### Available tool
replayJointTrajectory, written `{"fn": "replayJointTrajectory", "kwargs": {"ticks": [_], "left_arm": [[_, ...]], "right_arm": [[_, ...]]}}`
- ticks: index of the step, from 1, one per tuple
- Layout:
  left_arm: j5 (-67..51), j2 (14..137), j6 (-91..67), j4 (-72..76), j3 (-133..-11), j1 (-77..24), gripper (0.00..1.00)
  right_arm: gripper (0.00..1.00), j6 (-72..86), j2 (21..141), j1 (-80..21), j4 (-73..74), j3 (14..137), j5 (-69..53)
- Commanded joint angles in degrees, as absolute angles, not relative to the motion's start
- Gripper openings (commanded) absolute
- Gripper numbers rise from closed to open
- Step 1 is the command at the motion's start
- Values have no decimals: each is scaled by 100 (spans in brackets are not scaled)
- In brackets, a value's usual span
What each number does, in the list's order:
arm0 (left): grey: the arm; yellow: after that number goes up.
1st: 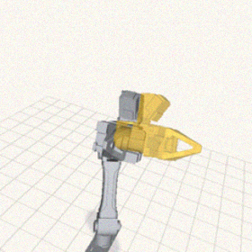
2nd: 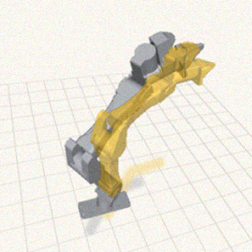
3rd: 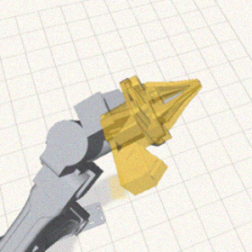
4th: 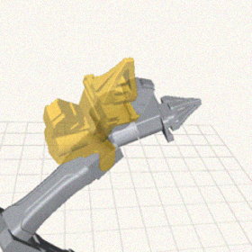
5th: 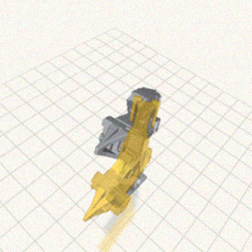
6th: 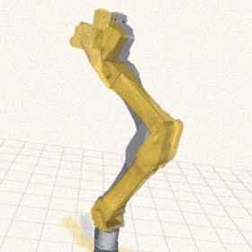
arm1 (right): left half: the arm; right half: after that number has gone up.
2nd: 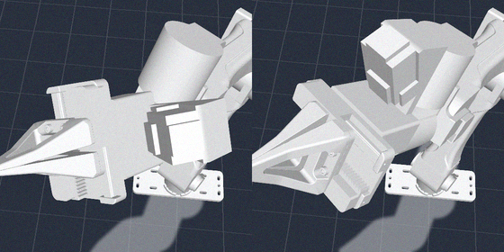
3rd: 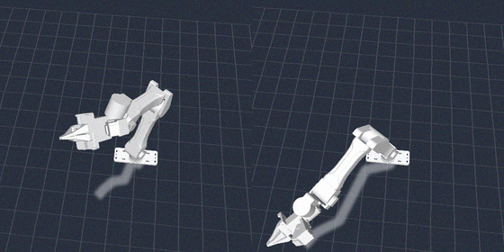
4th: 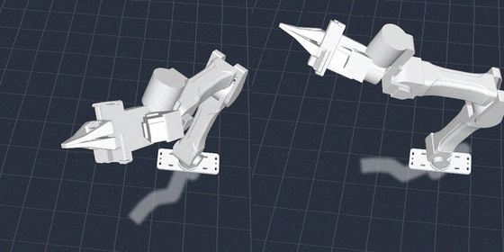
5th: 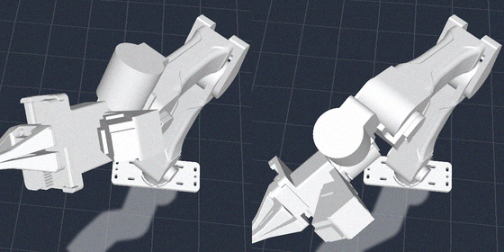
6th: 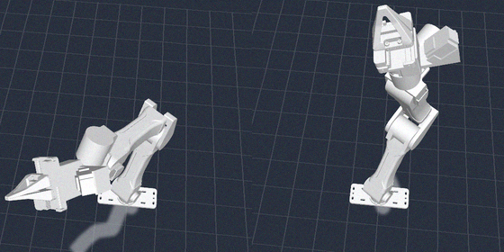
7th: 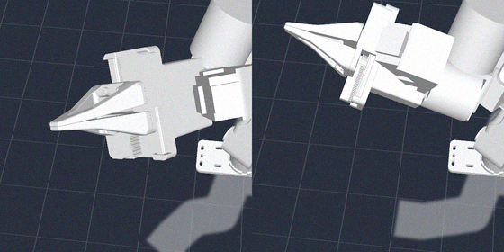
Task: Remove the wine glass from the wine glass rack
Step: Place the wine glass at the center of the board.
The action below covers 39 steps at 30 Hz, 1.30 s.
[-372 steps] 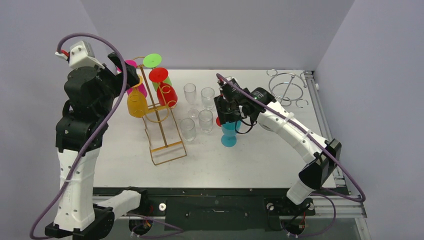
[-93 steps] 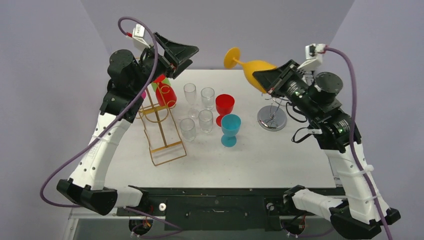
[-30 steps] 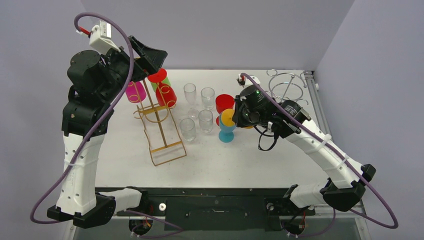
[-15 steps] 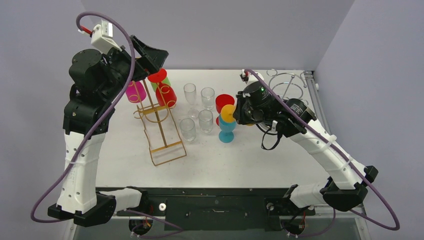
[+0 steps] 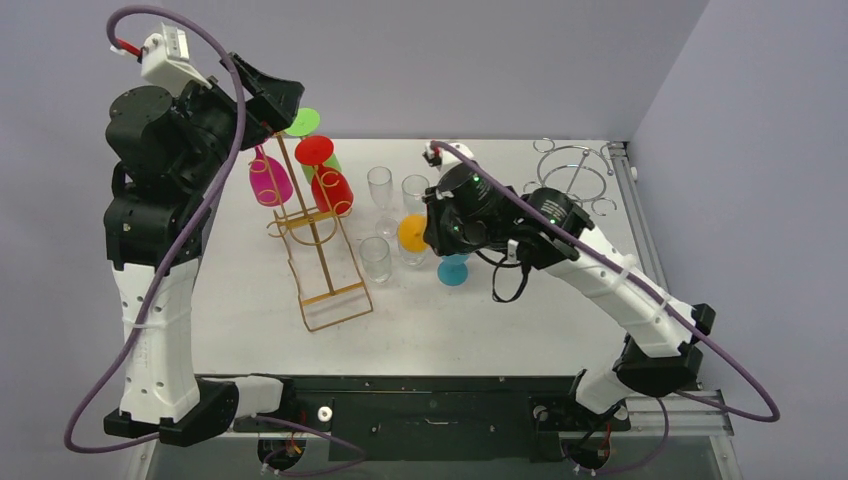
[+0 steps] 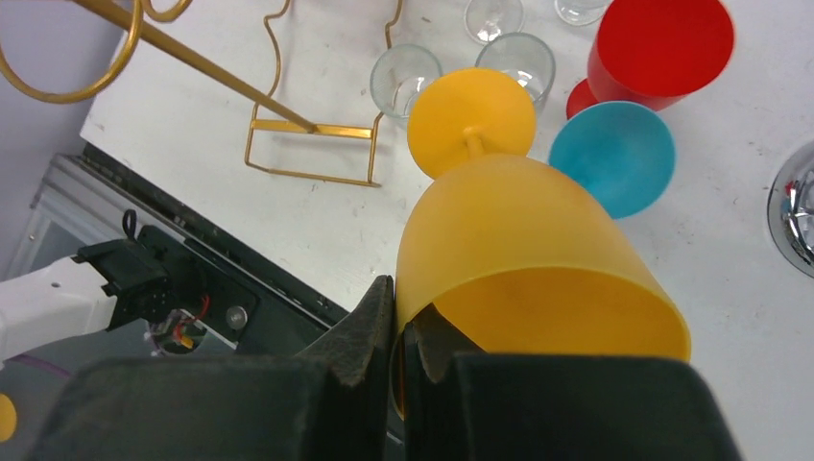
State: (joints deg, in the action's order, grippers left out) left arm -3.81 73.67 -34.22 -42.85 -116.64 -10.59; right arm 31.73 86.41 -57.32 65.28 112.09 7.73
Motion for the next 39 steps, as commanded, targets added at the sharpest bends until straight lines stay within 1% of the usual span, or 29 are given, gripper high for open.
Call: {"fn": "replayJointTrajectory", "kwargs": {"ticks": [1, 6, 20, 30, 39], "left_arm": [[-345, 7418, -3206, -4464, -12081, -772, 96], [-642, 7541, -3228, -4566, -12234, -469, 96], [-1220, 7425, -3423, -4153, -11618, 156, 96], [-1682, 7326, -3628, -3744, -10997, 726, 96], [-1882, 7338, -3719, -3510, -10715, 930, 96]], "right_arm": [[0, 2986, 9058, -6014, 6874, 11451, 884], [0, 2856, 9412, -6112, 6974, 11255, 817], [0, 2567, 10417, -6072, 6799, 11009, 380], [0, 2459, 10790, -5856, 6556, 10736, 73], [0, 2402, 11046, -5786, 6524, 10749, -123]]}}
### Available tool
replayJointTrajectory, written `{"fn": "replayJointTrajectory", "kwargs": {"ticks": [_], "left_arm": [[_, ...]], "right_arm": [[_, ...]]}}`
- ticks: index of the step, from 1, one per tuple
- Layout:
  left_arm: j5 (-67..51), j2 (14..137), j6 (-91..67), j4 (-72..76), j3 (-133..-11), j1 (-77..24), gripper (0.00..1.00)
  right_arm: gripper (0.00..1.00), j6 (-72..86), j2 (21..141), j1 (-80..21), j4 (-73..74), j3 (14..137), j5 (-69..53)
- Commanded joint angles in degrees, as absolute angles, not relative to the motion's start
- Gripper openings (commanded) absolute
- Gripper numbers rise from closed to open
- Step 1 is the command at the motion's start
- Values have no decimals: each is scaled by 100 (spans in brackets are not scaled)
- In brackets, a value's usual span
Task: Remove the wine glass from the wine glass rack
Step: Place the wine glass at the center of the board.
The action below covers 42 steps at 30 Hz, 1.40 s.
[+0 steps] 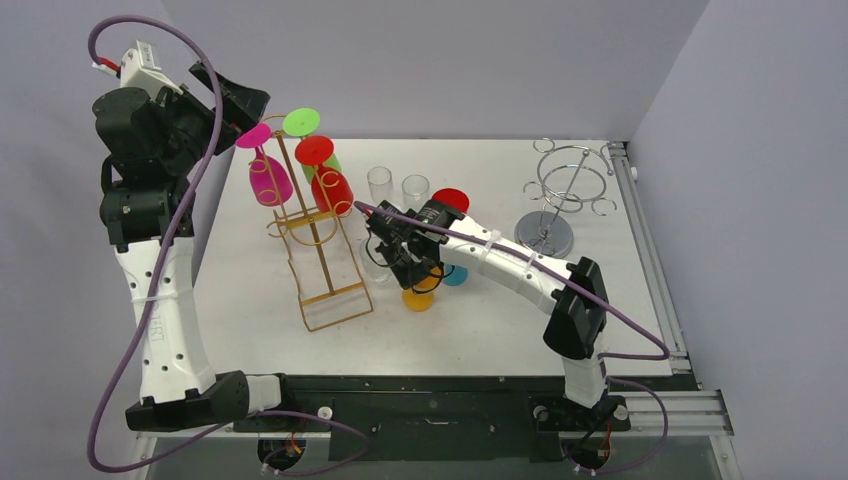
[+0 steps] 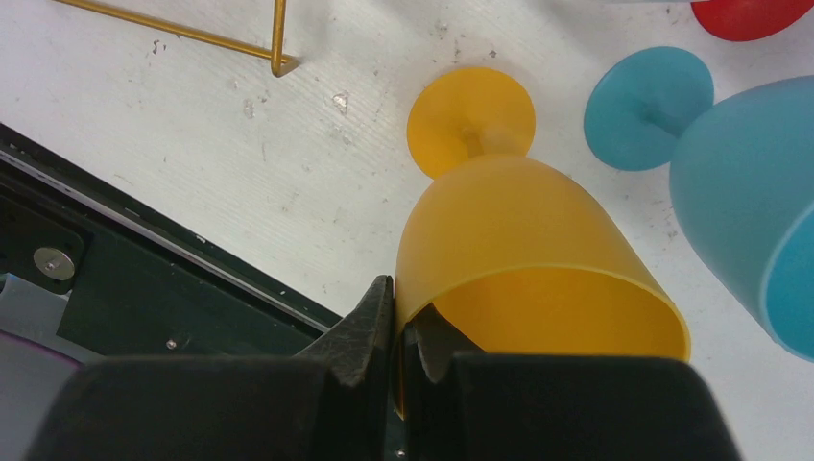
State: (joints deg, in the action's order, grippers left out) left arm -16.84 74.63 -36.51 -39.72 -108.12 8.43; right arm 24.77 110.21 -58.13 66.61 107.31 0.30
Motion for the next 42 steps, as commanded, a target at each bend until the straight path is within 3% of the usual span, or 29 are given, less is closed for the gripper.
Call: {"fn": "replayJointTrajectory", "kwargs": {"ticks": [1, 7, 24, 34, 42], "left_arm": [[-1914, 7356, -3736, -3479, -10697, 962, 96], [-2026, 7386, -3819, -3325, -10569, 1038, 96], [-2134, 7394, -3903, -3200, -10450, 1154, 96], [-2107, 7449, -3937, -3285, -10516, 1207, 96], [-1845, 7498, -3872, -3568, -10660, 1355, 96]], "right_arm": [[0, 2393, 11072, -5771, 6527, 10749, -136], [0, 2391, 11133, -5720, 6565, 10832, -175], [23, 2405, 11098, -5683, 6717, 11220, -166], [37, 2526, 10560, -5679, 6824, 11461, -18], [52, 2600, 9571, -5471, 6539, 10907, -18]]}}
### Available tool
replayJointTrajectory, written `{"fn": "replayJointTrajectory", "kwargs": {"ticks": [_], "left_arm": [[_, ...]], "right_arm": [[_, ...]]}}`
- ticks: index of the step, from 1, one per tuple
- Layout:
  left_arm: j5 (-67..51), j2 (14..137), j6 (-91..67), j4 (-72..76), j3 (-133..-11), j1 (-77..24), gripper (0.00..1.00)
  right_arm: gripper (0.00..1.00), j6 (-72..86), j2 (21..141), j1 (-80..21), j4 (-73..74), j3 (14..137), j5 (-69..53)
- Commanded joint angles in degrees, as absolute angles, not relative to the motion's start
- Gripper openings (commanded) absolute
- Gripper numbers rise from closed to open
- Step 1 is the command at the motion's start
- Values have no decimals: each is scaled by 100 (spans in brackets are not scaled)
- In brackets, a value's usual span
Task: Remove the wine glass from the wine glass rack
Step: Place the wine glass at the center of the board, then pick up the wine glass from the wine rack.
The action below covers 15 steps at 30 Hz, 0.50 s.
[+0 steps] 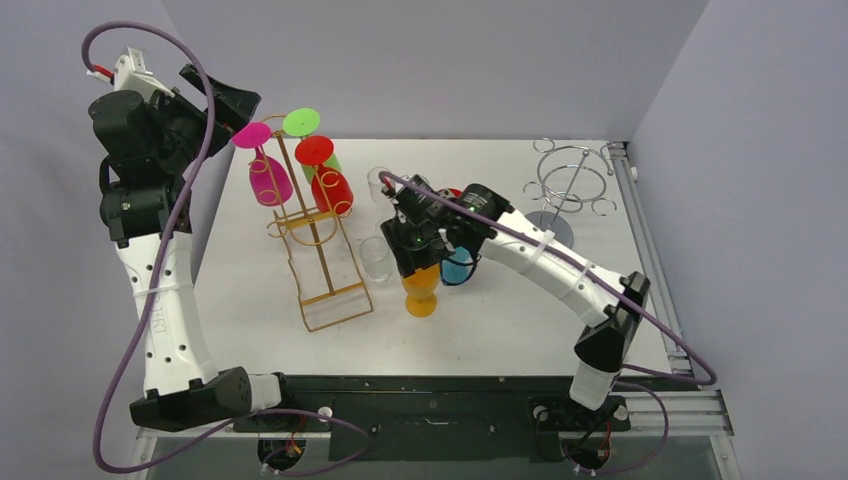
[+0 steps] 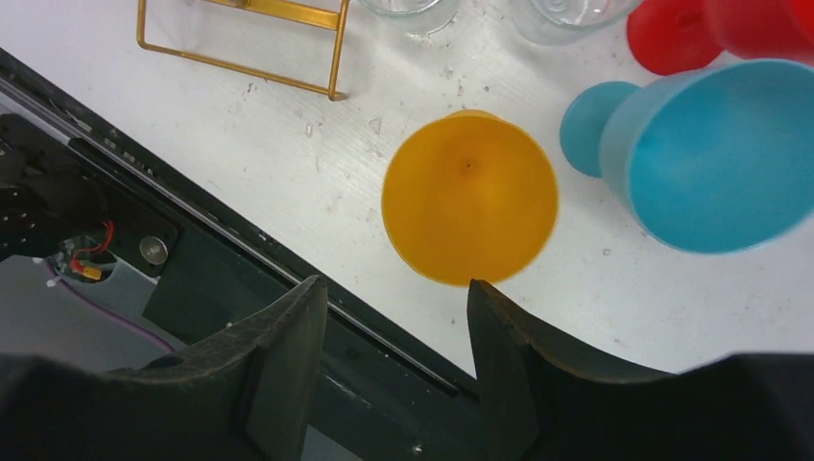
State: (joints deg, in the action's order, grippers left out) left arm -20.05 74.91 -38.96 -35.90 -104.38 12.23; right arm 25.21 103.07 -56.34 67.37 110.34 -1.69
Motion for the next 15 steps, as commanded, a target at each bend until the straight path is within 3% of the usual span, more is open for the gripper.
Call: {"fn": "replayJointTrajectory", "kwargs": {"ticks": [1, 5, 15], "left_arm": [[-1824, 7515, -3851, -3625, -10678, 1381, 96], [-1864, 7601, -3829, -3770, -10690, 1579, 96], [-2820, 7653, -4666, -3140, -9606, 2406, 97]], "right_arm": [[53, 2601, 9510, -5402, 6482, 10872, -18], [64, 2641, 9134, -5041, 6165, 10768, -188], [66, 2984, 8312, -3940, 4980, 10142, -1302]]}}
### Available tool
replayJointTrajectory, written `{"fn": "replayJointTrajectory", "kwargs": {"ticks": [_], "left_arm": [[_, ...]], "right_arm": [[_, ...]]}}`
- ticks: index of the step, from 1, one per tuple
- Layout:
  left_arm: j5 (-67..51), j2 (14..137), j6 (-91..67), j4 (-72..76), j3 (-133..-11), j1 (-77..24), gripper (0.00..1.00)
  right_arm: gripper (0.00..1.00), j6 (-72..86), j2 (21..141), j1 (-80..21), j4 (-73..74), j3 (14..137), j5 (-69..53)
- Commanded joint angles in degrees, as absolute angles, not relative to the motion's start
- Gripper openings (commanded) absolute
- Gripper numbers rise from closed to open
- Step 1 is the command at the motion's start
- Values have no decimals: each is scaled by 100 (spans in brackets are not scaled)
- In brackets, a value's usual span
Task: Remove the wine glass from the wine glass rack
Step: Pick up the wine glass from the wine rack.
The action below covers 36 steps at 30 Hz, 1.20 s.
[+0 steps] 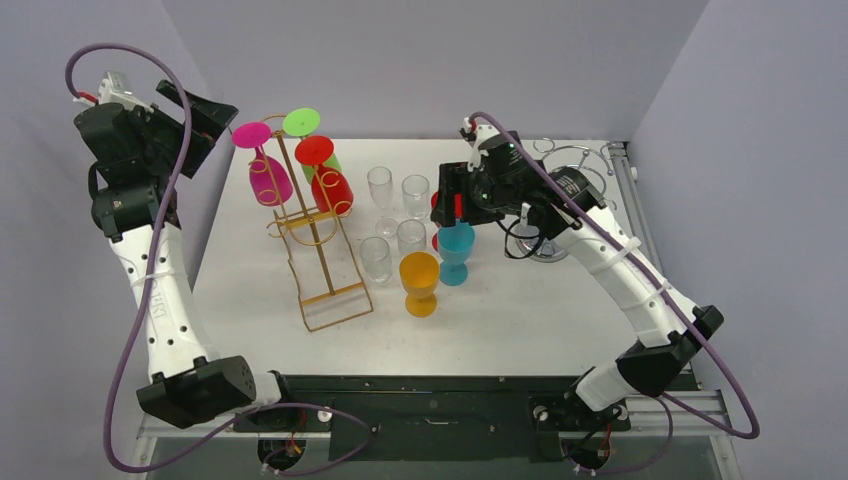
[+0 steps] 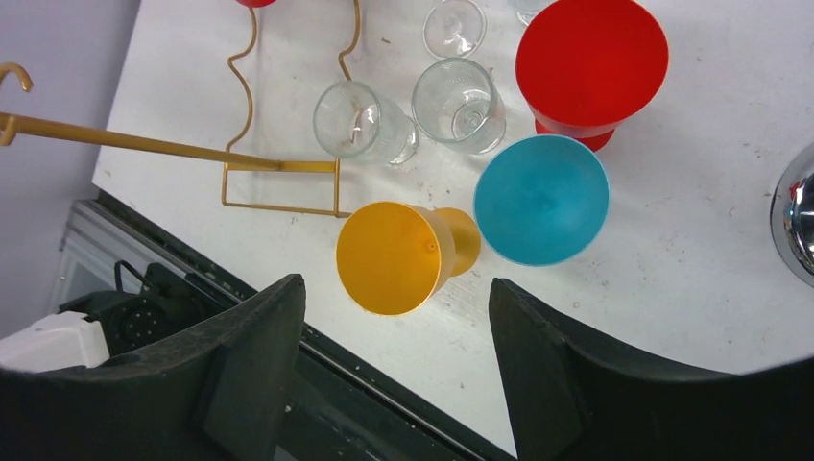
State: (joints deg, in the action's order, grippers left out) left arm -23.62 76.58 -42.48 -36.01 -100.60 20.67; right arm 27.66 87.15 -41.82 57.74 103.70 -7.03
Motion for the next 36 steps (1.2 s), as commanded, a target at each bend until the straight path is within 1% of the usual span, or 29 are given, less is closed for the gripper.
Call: {"fn": "replayJointTrajectory", "kwargs": {"ticks": [1, 3, 4, 10, 13, 14, 15, 17, 26, 30, 36], "left_arm": [[-2966, 7626, -4836, -2929, -9492, 2477, 98], [-3080, 7655, -4968, -2775, -9245, 2633, 100], [-3104, 7677, -4985, -2754, -9160, 2702, 95], [-3237, 7939, -5177, -2404, -8939, 2743, 80], [-3248, 8036, -5274, -2246, -8822, 2742, 68], [-3271, 8080, -5329, -2154, -8797, 2738, 66], [-3274, 8105, -5349, -2114, -8760, 2736, 61], [-3278, 8182, -5413, -2000, -8714, 2723, 55], [-3225, 8525, -5522, -1711, -8741, 2540, 42], [-3231, 8595, -5598, -1555, -8670, 2447, 35], [-3217, 8621, -5678, -1439, -8632, 2373, 27]], "right_arm": [[66, 3049, 8278, -3837, 4829, 10048, -1409], [66, 3113, 8186, -3732, 4674, 9935, -1494], [65, 3126, 8142, -3703, 4640, 9907, -1521], [65, 3179, 8002, -3545, 4478, 9706, -1654], [65, 3220, 7949, -3519, 4350, 9591, -1748], [65, 3233, 7940, -3516, 4333, 9548, -1762], [65, 3238, 7938, -3516, 4315, 9533, -1776], [65, 3230, 7932, -3504, 4304, 9502, -1783], [64, 3251, 7882, -3410, 4223, 9399, -1840], [64, 3246, 7885, -3362, 4210, 9368, -1870], [63, 3247, 7907, -3316, 4195, 9331, -1881]]}}
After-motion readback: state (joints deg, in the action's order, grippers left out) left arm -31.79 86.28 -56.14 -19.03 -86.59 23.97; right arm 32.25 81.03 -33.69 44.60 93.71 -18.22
